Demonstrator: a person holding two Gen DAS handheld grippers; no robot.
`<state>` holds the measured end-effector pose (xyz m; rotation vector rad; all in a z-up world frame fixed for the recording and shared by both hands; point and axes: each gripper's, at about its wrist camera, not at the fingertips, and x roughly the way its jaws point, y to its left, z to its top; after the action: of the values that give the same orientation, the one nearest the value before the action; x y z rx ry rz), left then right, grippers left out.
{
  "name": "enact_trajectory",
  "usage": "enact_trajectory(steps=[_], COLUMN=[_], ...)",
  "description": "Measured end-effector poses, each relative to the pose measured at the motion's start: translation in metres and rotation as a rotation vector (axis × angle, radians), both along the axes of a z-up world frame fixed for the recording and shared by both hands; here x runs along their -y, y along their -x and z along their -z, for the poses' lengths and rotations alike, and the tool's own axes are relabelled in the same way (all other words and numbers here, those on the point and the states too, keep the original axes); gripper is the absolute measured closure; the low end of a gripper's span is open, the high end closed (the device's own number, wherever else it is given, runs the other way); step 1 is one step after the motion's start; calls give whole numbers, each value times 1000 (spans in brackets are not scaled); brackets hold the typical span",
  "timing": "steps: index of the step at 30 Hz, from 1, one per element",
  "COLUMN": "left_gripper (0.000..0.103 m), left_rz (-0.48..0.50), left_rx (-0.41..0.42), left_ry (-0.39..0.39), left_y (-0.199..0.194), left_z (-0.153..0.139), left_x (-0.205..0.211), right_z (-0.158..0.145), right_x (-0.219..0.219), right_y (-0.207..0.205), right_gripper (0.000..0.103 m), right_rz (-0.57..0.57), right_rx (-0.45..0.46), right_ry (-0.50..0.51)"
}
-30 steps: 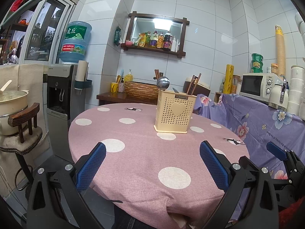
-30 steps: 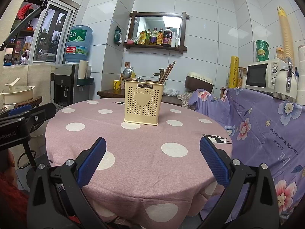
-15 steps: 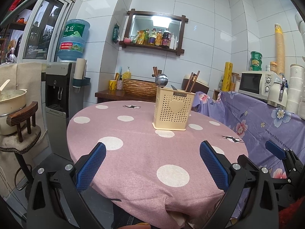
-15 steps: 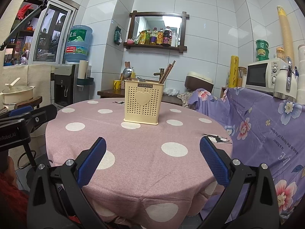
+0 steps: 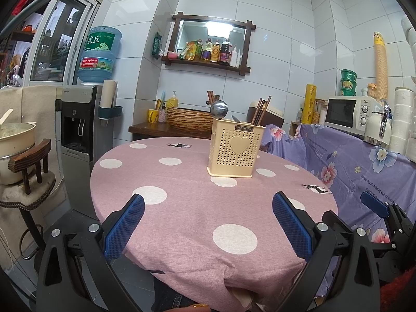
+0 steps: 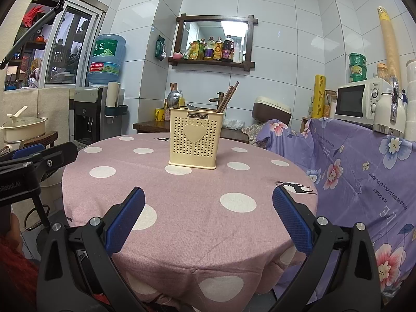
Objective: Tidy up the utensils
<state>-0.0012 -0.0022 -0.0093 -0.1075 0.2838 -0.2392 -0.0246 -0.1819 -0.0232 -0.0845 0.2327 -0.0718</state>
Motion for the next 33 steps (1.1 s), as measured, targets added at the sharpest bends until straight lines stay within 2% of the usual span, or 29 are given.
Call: enact_trajectory(steps=[33], left_gripper=[5], left_rz=[4], left_rx=[-21], left_ry=[-1], left_y=[-3], left_z=[1], left_x=[-2], right_z=[8], right_x=[2], right_y=[-4], right_gripper=[6], right_rz=[1], right_rx=[-11], right_ry=[-5])
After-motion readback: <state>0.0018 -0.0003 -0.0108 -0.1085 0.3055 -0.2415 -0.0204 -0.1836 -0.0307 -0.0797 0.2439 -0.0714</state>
